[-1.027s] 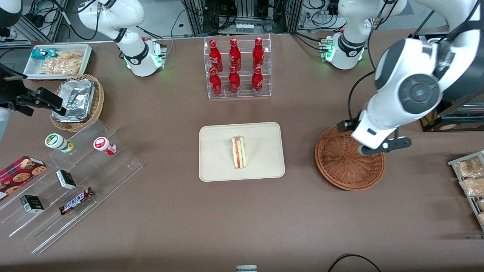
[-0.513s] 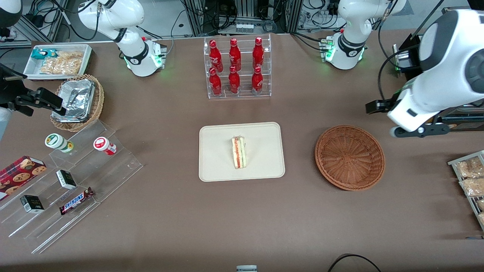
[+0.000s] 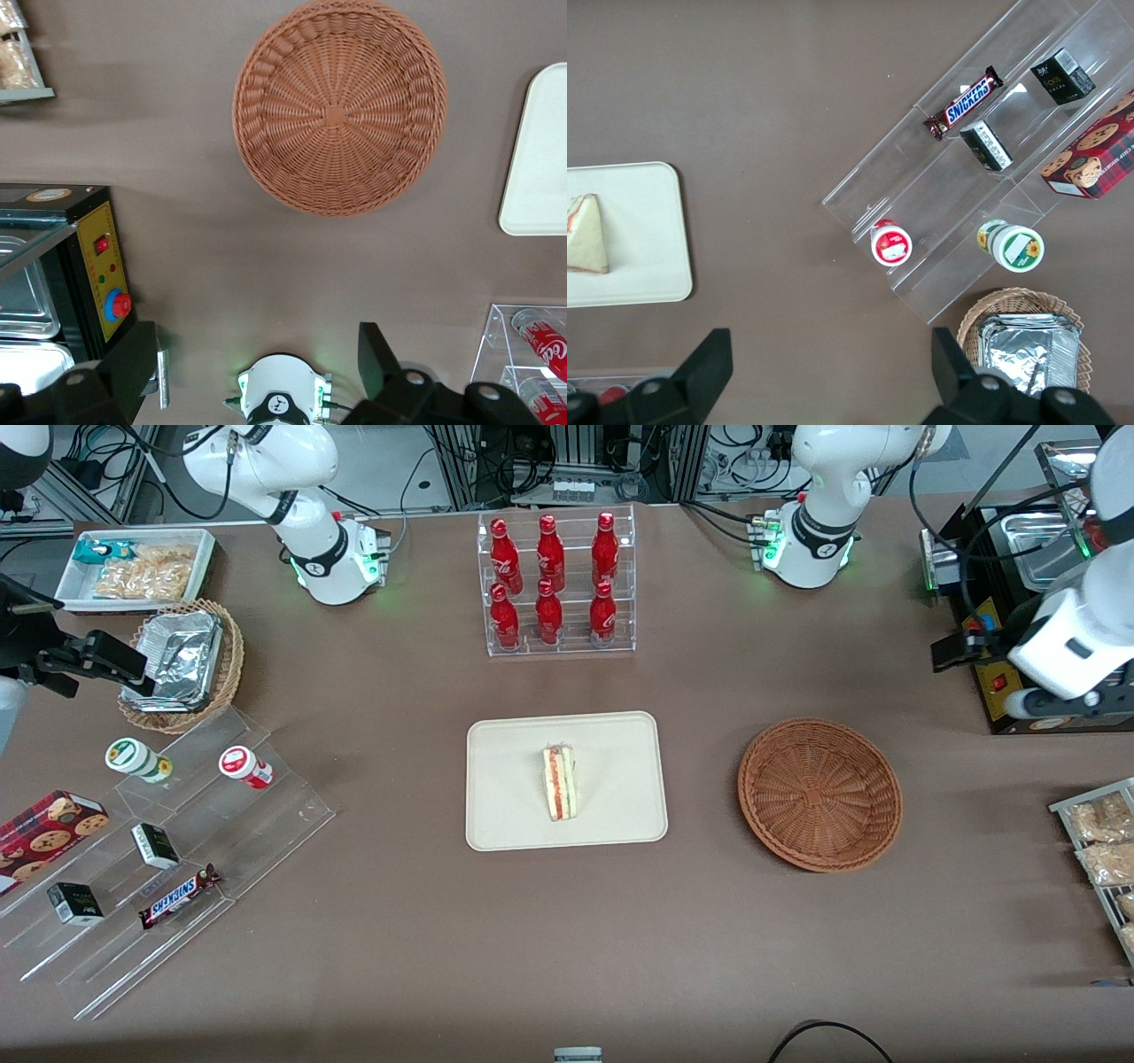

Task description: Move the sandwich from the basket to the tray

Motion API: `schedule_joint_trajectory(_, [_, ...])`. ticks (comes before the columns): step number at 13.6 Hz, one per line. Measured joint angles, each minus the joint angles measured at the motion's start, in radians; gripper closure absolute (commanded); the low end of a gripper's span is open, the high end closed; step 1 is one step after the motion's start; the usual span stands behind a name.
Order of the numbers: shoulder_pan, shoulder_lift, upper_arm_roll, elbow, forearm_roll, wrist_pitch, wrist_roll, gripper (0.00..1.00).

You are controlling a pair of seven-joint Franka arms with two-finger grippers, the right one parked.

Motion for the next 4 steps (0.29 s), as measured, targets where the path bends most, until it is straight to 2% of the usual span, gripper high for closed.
schedule_joint_trajectory(4, [-0.021, -0.013, 0.032, 0.009, 0.0, 0.013, 0.002, 0.0])
